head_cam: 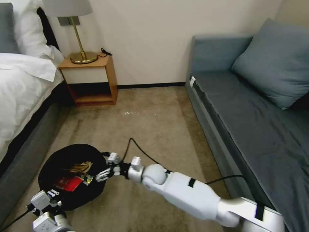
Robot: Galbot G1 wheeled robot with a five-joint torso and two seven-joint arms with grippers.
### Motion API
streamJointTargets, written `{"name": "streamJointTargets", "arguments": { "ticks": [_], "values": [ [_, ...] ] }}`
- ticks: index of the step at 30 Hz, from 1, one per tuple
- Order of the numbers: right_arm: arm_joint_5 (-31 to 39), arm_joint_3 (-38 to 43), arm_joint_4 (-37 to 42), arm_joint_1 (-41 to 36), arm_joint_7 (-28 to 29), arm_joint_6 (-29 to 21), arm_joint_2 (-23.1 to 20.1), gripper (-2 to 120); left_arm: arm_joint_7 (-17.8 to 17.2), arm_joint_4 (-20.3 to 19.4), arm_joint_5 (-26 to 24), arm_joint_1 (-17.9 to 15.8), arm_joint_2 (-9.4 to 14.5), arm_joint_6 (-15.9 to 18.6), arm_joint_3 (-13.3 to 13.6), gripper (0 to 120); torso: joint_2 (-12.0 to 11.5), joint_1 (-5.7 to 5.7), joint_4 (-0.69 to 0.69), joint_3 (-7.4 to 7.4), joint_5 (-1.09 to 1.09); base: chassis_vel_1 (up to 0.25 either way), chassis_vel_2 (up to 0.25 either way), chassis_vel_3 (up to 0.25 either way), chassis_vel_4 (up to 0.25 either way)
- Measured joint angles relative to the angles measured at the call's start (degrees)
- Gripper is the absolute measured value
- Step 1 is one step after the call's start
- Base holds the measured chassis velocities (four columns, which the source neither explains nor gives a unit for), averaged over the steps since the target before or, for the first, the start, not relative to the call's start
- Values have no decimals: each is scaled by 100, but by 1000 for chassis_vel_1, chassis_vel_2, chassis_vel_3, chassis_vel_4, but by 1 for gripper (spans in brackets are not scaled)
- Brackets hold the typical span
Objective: Pick up the trash bin, then pick up the garbage on the floor and place it into the trash bin.
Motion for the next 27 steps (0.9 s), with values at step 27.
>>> {"name": "streamJointTargets", "arguments": {
  "ticks": [27],
  "values": [
    [-210,394,899,-1334,3314,-2424,-1373,100,-26,-56,-45,86,69,-76,-29,3,0,0,0,0,-1,0,0,0,0]
  ]
}}
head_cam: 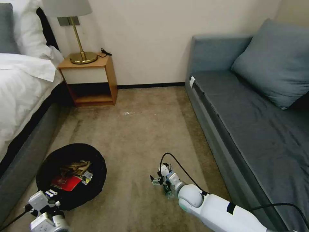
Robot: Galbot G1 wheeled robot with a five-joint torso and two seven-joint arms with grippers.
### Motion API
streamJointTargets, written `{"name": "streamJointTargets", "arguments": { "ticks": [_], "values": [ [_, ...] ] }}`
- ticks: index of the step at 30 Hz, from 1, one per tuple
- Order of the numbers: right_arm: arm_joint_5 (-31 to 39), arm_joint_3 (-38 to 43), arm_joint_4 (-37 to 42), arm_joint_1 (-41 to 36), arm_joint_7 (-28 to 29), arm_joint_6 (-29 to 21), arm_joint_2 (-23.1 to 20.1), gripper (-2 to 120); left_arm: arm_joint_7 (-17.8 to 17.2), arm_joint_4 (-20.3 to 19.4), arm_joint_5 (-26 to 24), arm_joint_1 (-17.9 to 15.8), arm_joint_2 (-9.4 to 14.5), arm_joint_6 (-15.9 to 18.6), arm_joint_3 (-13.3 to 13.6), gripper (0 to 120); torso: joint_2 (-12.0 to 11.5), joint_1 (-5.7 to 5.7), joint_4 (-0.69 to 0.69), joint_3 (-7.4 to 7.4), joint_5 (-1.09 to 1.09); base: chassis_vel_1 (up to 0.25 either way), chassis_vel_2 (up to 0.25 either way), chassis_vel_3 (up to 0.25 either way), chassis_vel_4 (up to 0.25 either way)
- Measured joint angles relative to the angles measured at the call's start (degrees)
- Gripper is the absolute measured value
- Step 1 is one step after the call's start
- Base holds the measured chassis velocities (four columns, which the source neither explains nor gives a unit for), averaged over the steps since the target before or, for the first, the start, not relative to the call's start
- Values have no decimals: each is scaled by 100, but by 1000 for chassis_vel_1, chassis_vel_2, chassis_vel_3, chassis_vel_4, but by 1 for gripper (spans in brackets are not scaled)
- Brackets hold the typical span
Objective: Pick up the trash bin, then pick up the garbage on the floor and place it into the trash bin.
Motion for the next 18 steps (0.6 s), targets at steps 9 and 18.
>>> {"name": "streamJointTargets", "arguments": {
  "ticks": [9,18],
  "values": [
    [134,161,191,-261,300,-747,-56,100,-9,-21,-59,55,50,-44,-36,3,0,0,0,0,0,0,0,0,0],
    [452,368,144,-372,304,-1163,-42,100,-10,-39,-44,103,38,-94,-25,3,0,0,0,0,0,0,0,0,0]
  ]
}}
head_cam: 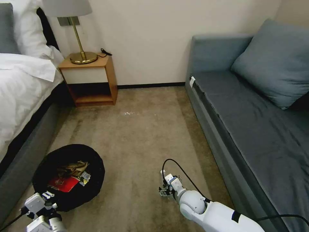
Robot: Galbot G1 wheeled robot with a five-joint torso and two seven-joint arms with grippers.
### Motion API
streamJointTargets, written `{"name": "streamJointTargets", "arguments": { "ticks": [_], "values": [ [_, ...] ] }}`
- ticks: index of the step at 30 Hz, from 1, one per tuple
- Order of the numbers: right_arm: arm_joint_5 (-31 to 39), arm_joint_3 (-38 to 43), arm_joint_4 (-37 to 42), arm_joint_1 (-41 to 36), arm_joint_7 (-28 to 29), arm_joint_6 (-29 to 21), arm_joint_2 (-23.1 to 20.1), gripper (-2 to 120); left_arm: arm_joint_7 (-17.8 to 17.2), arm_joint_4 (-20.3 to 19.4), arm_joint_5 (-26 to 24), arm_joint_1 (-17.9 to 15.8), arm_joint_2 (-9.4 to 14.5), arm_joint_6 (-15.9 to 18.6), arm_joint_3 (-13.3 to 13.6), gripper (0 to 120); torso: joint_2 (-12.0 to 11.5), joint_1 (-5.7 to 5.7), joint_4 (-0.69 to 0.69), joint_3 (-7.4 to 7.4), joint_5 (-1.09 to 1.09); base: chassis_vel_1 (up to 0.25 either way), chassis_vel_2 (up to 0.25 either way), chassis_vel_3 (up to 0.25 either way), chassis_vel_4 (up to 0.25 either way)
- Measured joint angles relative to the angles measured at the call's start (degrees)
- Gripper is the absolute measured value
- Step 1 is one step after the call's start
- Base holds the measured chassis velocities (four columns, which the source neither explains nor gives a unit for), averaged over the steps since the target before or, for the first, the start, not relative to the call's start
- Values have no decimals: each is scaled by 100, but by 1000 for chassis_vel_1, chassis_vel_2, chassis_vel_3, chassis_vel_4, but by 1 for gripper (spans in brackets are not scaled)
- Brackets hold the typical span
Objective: Pick up the trash bin, then pick up the garbage on the floor and place it into the trash bin.
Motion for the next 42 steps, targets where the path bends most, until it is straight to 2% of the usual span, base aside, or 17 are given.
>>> {"name": "streamJointTargets", "arguments": {
  "ticks": [11,18,22,25,27,29,31,34,35,37,42],
  "values": [
    [130,403,-76,-47,-838,-428,-65,100,0,-10,25,36,-25,-27,11,3,0,0,0,0,0,0,0,0,0],
    [120,486,-150,-81,-1080,-511,-40,100,0,-10,30,33,-21,-34,15,3,0,0,0,0,0,0,0,0,0],
    [115,499,-235,-60,-1182,-525,-14,90,0,-10,28,35,-1,-40,-1,3,0,0,0,0,0,0,0,0,0],
    [108,488,-317,-67,-1269,-526,7,75,0,-9,20,48,10,-52,-13,3,0,0,0,0,0,0,0,0,0],
    [106,484,-326,-73,-1286,-526,9,73,0,-9,19,50,13,-53,-15,3,0,0,0,0,0,0,0,0,0],
    [94,474,-339,-93,-1351,-526,15,61,0,-9,5,66,33,-56,-37,3,0,0,0,0,-1,0,0,0,0],
    [92,473,-339,-95,-1360,-526,15,59,0,-10,3,68,38,-57,-41,3,0,0,0,0,0,0,0,0,0],
    [89,478,-332,-100,-1384,-514,15,45,0,-30,-4,79,53,-58,-53,3,0,0,0,0,0,0,0,0,0],
    [89,478,-332,-100,-1384,-514,15,45,0,-30,-4,79,53,-58,-53,3,0,0,0,0,0,0,0,0,0],
    [88,490,-311,-100,-1385,-499,6,35,0,-50,-5,87,52,-58,-53,3,0,0,0,0,-1,0,0,0,0],
    [85,506,-227,-74,-1389,-404,-22,23,0,-69,-3,91,47,-58,-36,3,0,0,0,1,0,0,0,0,0]
  ]
}}
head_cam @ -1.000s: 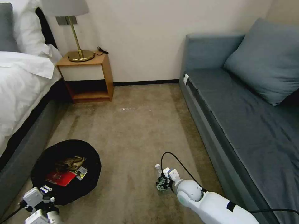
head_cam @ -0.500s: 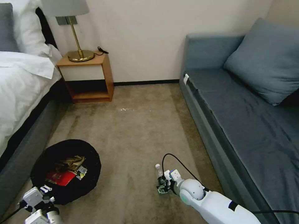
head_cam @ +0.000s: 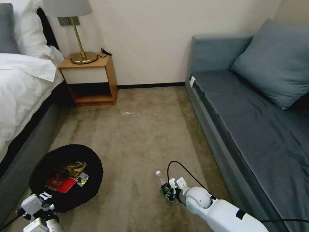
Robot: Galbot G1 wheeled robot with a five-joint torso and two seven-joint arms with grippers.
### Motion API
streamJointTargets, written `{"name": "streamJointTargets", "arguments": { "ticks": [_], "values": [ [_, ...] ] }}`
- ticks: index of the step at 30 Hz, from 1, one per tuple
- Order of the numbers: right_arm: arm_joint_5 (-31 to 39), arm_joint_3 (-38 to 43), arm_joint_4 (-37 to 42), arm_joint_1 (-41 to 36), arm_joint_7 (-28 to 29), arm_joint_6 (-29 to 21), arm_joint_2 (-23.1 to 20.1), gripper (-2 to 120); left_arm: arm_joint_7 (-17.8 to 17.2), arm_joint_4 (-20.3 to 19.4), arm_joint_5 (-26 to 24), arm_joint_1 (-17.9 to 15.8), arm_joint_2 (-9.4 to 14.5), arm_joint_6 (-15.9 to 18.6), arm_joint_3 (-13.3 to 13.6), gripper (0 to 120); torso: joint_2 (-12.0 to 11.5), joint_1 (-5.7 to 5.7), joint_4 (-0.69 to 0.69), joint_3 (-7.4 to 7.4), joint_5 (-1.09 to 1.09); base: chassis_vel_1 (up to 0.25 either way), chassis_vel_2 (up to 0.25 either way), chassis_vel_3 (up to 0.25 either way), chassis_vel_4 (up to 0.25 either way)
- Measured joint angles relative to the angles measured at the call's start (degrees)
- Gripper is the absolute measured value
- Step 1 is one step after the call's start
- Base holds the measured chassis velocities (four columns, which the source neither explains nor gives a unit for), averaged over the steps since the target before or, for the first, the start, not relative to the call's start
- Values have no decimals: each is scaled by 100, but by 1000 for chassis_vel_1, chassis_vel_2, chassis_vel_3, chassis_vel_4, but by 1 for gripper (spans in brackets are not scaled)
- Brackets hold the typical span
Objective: Pick up the trash bin, then pick up the garbage on the floor and place it into the trash bin.
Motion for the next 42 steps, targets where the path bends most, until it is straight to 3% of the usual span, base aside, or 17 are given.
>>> {"name": "streamJointTargets", "arguments": {
  "ticks": [8,10,12,15,21,25,35,42],
  "values": [
    [3,80,119,181,-60,317,91,18,0,-1,13,-9,-20,2,28,3,0,0,0,0,0,0,0,0,0],
    [-28,82,123,399,-177,870,262,18,0,-1,24,-8,-24,7,37,3,0,0,0,0,-1,0,0,0,0],
    [-32,76,117,436,-222,1005,298,18,-1,0,25,-9,-25,8,37,3,0,0,0,0,-1,0,0,0,0],
    [-55,-65,18,705,-608,1975,568,18,-4,1,35,-15,-35,16,50,3,0,0,0,0,-1,0,0,0,0],
    [126,-371,30,924,-971,2591,806,18,-3,19,63,-27,-63,20,75,3,0,0,0,0,0,0,0,0,0],
    [234,-714,-101,1119,-1680,3222,1023,18,-4,64,130,-47,-116,20,110,3,0,0,1,0,-1,0,0,0,0],
    [706,-1025,-401,1342,-2892,3747,1522,18,-3,114,191,-77,-180,13,143,3,0,0,0,-1,-1,0,0,0,0],
    [527,-1267,-667,1500,-3051,3840,1772,18,9,166,245,-84,-246,8,174,3,0,0,0,0,-1,0,0,0,0]
  ]
}}
